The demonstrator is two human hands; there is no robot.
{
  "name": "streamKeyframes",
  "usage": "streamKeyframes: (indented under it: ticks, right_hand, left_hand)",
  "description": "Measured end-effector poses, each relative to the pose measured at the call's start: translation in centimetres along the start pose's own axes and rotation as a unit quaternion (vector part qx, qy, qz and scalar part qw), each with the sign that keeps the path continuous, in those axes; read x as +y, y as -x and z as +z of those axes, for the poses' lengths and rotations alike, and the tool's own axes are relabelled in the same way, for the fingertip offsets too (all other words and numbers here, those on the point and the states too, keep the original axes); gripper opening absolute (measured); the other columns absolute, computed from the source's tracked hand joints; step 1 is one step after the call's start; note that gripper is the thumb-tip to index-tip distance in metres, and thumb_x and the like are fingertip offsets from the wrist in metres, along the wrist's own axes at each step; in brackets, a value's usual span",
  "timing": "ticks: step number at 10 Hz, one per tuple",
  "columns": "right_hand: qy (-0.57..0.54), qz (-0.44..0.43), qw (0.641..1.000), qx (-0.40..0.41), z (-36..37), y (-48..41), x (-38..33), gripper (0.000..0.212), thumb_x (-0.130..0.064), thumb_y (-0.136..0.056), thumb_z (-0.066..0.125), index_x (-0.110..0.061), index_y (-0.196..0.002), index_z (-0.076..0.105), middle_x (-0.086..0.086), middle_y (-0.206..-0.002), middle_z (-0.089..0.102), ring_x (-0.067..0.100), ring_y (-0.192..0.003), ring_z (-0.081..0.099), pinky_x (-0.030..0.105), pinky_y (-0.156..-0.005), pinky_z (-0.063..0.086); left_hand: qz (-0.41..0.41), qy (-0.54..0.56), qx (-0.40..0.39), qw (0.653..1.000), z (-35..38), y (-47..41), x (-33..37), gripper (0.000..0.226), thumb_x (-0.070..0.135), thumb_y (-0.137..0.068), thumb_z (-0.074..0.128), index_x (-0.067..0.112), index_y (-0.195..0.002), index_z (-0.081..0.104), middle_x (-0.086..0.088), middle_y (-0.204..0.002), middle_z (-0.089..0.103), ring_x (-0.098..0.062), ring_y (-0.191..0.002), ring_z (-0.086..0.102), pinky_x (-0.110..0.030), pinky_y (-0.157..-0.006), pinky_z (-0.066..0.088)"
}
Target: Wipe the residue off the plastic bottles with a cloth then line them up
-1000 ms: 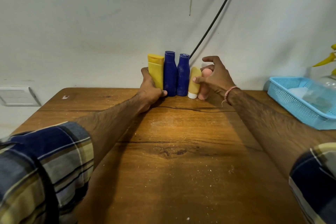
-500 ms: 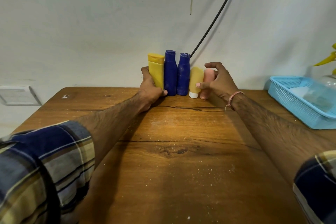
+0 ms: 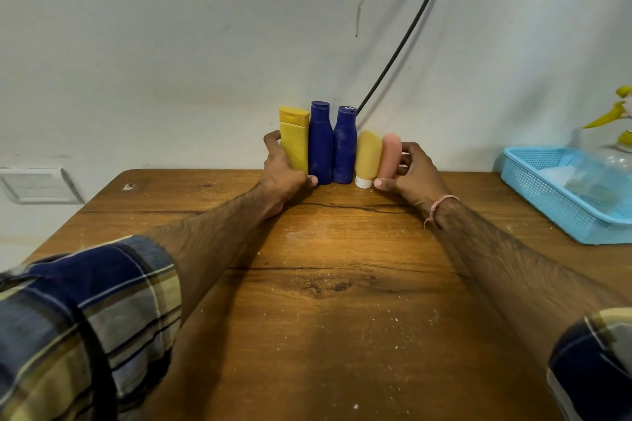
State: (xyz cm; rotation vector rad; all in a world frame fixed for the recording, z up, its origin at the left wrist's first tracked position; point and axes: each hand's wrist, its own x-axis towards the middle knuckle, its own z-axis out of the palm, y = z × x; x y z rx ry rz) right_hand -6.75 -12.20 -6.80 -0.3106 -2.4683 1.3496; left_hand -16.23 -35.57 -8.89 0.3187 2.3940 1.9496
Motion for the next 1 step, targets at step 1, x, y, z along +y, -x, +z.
streamKeyframes:
  ticks: [1]
  right_hand:
    - [-0.015, 0.017, 0.999, 0.040, 0.11, 1.79, -0.13, 0.084, -0.011, -0.073, 0.089, -0.019, -0.142, 0.042, 0.003, -0.147, 0.052, 0.023, -0.130, 0.053, 0.037, -0.104, 0.047]
  left_hand:
    - [-0.004, -0.046, 0.035, 0.998, -0.68, 1.63, 0.09, 0.119, 0.005, -0.066, 0.090, 0.036, -0.150, 0.011, -0.008, -0.149, 0.042, -0.029, -0.134, 0.045, -0.053, -0.109, 0.046]
